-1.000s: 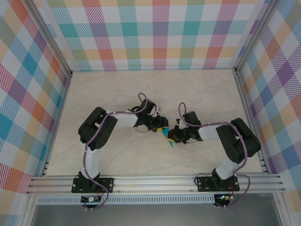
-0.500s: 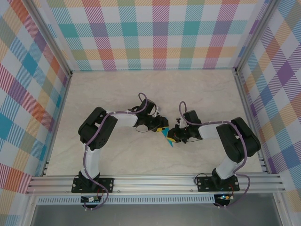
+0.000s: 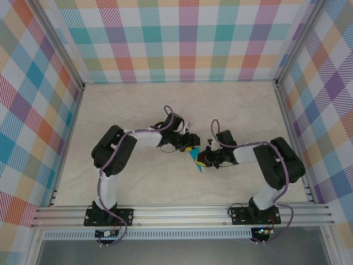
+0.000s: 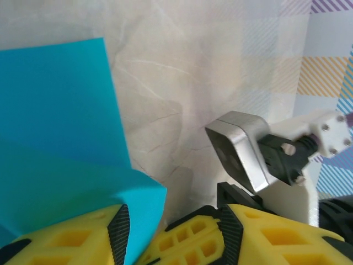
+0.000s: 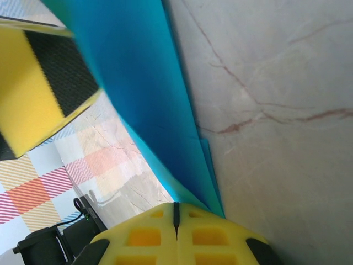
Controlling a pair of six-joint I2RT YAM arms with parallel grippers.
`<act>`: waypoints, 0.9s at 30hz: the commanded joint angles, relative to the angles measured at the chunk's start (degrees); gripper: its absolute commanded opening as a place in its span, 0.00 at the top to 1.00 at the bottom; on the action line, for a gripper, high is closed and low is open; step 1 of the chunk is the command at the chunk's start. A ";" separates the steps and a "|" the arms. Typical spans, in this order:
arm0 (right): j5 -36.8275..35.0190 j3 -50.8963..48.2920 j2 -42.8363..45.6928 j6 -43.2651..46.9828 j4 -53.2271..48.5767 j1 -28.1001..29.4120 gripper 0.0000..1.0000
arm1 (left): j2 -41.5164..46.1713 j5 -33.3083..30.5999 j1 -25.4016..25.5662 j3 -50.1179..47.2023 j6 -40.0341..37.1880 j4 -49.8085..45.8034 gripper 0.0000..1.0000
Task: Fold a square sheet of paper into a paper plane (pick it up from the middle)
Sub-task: Fold the wing for the fifth time at the center of the table.
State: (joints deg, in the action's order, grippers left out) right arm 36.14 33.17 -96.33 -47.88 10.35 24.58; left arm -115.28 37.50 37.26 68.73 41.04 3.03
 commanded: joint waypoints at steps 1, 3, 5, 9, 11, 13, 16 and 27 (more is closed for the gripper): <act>-4.76 -1.74 -3.23 -0.64 -3.81 -0.15 0.98 | 4.96 0.88 -0.52 -0.14 -3.08 0.39 0.49; -4.81 -1.59 -3.54 -0.64 -3.94 -0.15 0.98 | 6.30 -0.35 -0.52 -1.91 -3.16 0.58 0.48; -4.98 -1.70 -3.68 -0.79 -3.98 -0.15 0.98 | 7.32 -1.36 -0.59 -3.67 -3.18 1.06 0.49; -5.16 -1.63 -3.98 -0.79 -4.09 -0.17 0.98 | 8.22 -3.05 -0.61 -6.63 -2.64 3.13 0.51; -5.13 -1.70 -3.97 -0.82 -4.04 -0.20 0.98 | 7.58 -2.28 -0.61 -7.24 -1.94 4.80 0.51; -5.16 -1.70 -3.98 -0.69 -4.15 -0.15 0.98 | 6.85 -1.47 -0.54 -7.59 -1.06 6.90 0.51; -5.12 -1.69 -4.11 -0.57 -4.38 -0.18 0.98 | 6.01 -0.93 -0.52 -7.92 0.17 9.67 0.51; -5.18 -1.70 -4.15 -0.37 -4.64 -0.21 0.98 | 1.78 -1.17 -0.45 -7.29 0.04 11.58 0.52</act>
State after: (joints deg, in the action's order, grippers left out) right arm 36.93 33.19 -96.71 -48.25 10.68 24.32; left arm -112.16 35.99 37.21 61.32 41.32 12.82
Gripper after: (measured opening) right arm 0.045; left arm 0.480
